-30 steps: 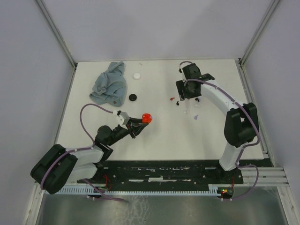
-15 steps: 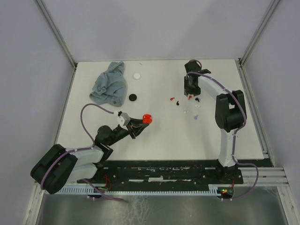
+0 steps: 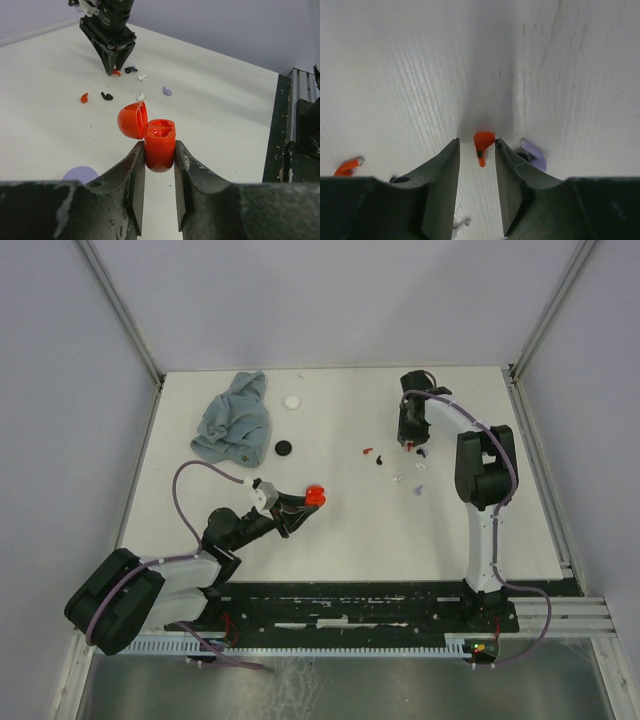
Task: Insert the wireless bluetooth earbuds into the charging case
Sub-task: Pick up the earbud from the center of the board.
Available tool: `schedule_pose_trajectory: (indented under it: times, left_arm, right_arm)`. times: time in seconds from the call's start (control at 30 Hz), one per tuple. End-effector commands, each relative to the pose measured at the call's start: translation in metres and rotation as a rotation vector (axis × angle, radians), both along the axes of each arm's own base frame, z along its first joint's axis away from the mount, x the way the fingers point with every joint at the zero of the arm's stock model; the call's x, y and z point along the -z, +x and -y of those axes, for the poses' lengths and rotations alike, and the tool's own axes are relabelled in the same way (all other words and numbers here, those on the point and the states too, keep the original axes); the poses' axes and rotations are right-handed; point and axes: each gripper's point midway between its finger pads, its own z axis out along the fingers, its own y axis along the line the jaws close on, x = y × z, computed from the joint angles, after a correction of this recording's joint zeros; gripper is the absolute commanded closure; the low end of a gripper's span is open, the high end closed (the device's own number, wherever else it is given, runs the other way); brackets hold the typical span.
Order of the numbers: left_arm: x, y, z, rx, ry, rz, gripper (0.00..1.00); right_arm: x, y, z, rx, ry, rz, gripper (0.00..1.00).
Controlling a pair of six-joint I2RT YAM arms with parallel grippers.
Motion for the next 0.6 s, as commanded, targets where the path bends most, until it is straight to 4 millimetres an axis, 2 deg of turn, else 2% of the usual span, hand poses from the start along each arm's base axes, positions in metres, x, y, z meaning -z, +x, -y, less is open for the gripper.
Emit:
schedule_pose_trajectory:
  times: [0.0, 0.27, 0.4, 0.57]
  left_arm:
    - [-0.022, 0.001, 0.003, 0.019, -0.016, 0.095, 0.97]
    - [-0.022, 0.001, 0.004, 0.021, -0.01, 0.091, 0.97]
    - [-0.022, 0.001, 0.004, 0.021, -0.008, 0.09, 0.97]
    - [-0.022, 0.001, 0.005, 0.025, -0.005, 0.088, 0.97]
  right_arm:
    - [0.0, 0.015, -0.007, 0.002, 0.037, 0.022, 0.59]
    - [0.012, 0.011, -0.005, 0.001, 0.024, -0.009, 0.63]
    - [0.011, 0.006, -0.002, -0.017, 0.004, -0.024, 0.65]
    - [0.009, 0.001, 0.001, -0.049, -0.011, -0.035, 0.77]
